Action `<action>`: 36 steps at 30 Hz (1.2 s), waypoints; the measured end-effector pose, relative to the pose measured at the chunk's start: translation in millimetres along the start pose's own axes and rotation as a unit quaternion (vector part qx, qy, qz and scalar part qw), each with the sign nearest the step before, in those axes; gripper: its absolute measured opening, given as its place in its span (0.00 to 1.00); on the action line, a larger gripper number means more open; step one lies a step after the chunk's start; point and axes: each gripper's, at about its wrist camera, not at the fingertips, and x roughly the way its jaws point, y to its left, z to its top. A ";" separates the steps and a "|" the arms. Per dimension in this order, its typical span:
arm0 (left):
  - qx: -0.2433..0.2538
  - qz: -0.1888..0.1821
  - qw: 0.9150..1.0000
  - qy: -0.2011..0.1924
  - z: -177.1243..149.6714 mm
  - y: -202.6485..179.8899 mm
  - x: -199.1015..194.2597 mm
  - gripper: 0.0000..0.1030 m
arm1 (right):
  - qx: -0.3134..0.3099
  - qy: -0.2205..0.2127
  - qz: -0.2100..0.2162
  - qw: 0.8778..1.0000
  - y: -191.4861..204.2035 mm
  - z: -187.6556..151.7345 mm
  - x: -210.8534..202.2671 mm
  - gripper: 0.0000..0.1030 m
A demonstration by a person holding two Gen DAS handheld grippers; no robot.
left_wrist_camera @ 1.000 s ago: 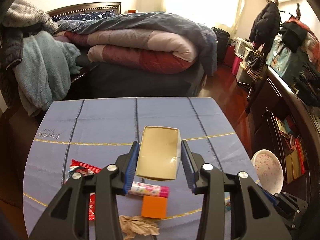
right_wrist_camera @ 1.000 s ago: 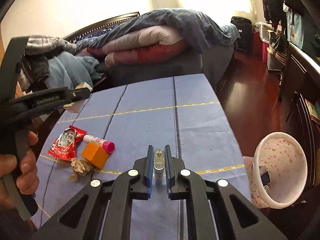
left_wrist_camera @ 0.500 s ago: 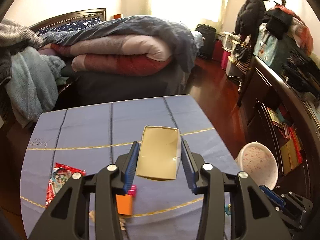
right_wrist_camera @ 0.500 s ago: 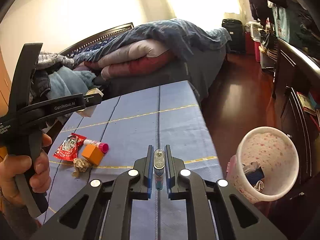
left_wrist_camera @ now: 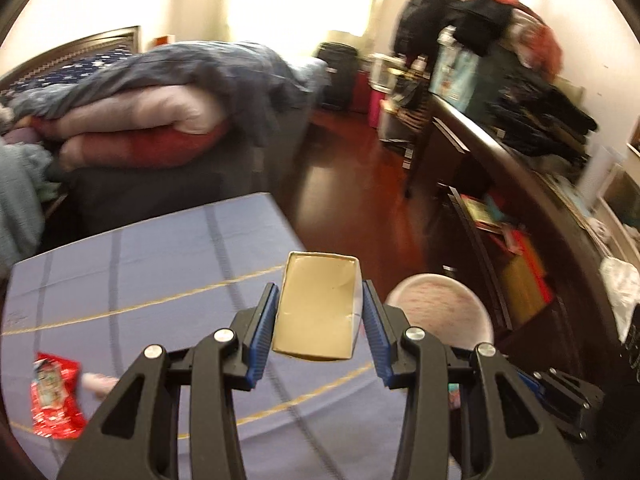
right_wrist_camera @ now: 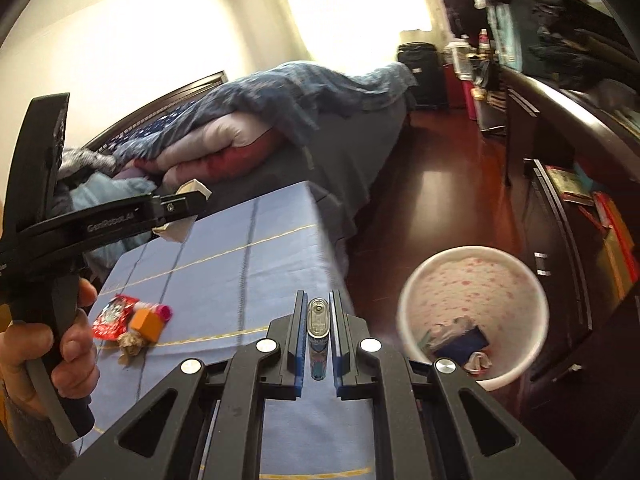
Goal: Collect trash
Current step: 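Carry the beige box and tube over the pink bin and release both, then move both grippers back over the table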
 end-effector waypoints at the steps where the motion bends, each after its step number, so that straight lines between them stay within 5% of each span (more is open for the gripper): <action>1: 0.004 -0.008 1.000 0.002 0.9 -7.0 4.1 0.41 | 0.004 -0.003 -0.006 1.000 -6.4 1.8 -1.2 0.10; 16: 0.091 -0.095 0.990 0.045 3.0 -117.8 87.9 0.41 | 0.061 -0.022 -0.130 0.989 -108.2 31.9 1.1 0.10; 28: 0.112 -0.101 0.984 0.091 -11.1 -155.1 161.6 0.43 | 0.078 0.003 -0.185 0.980 -150.2 26.6 39.3 0.11; 31: 0.110 -0.100 0.984 0.104 -15.7 -154.0 178.9 0.56 | 0.085 0.004 -0.190 0.978 -157.8 22.2 52.6 0.16; 33: 0.107 -0.099 0.984 0.107 -18.9 -152.1 188.9 0.73 | 0.093 0.011 -0.197 0.976 -164.0 17.6 60.9 0.33; 36: 0.107 -0.094 0.983 0.119 -23.5 -147.3 203.7 0.75 | 0.106 0.022 -0.203 0.973 -171.2 11.0 66.4 0.33</action>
